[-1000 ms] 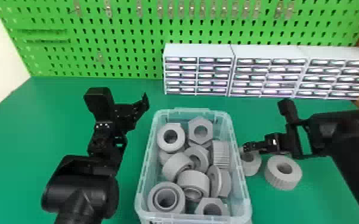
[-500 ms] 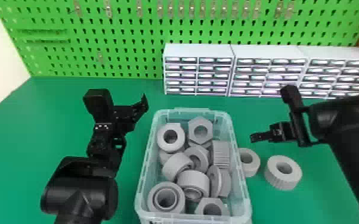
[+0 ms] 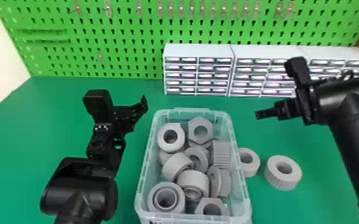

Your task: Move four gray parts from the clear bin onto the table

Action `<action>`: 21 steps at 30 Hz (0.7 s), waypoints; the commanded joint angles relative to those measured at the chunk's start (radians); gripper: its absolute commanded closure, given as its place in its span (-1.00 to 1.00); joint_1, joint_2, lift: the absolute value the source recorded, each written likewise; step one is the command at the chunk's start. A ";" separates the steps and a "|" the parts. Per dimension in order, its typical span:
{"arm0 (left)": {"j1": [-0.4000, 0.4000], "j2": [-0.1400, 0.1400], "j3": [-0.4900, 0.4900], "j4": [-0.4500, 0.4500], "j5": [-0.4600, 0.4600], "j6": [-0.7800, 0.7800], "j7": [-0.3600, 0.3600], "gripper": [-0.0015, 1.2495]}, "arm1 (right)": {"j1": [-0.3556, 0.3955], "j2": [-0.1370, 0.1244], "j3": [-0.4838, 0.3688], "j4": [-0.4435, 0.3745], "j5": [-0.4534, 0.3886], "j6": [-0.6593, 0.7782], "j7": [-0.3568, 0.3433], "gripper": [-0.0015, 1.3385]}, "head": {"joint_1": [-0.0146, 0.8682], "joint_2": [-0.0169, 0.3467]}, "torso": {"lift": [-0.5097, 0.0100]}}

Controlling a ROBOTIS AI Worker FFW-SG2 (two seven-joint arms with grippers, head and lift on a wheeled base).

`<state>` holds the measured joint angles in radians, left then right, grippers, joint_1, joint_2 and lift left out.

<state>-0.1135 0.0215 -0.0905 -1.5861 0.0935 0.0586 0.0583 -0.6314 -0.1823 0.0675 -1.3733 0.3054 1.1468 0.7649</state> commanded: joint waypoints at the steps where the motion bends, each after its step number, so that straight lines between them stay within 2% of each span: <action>1: 0.000 0.000 0.000 0.000 0.000 0.000 0.000 -0.77 | 0.015 0.001 -0.011 -0.084 -0.054 -0.016 -0.053 -0.32 | 0.60 -0.51 | 0.76; 3: 0.002 0.000 0.000 0.000 0.000 0.000 0.000 -0.77 | 0.029 0.003 -0.020 -0.122 -0.115 -0.027 -0.111 -0.32 | 0.60 -0.51 | 0.76; 6: 0.002 0.000 0.002 0.000 -0.001 0.000 0.000 -0.77 | 0.048 0.006 -0.029 -0.179 -0.178 -0.045 -0.196 -0.32 | 0.60 -0.51 | 0.76; 10: 0.003 0.000 0.002 0.000 0.000 0.000 0.000 -0.77 | 0.068 0.007 -0.031 -0.239 -0.235 -0.079 -0.274 -0.31 | 0.60 -0.51 | 0.76; 13: 0.003 0.000 0.002 0.000 -0.001 0.000 0.000 -0.77 | 0.093 0.010 -0.031 -0.290 -0.312 -0.130 -0.364 -0.29 | 0.60 -0.51 | 0.76; 21: 0.005 0.000 0.003 0.000 -0.003 0.000 0.000 -0.77 | 0.119 0.015 0.011 -0.380 -0.353 -0.182 -0.472 -0.29 | 0.60 -0.51 | 0.76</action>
<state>-0.1093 0.0215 -0.0889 -1.5861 0.0917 0.0583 0.0583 -0.5265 -0.1706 0.0541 -1.7137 -0.0285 0.9986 0.3276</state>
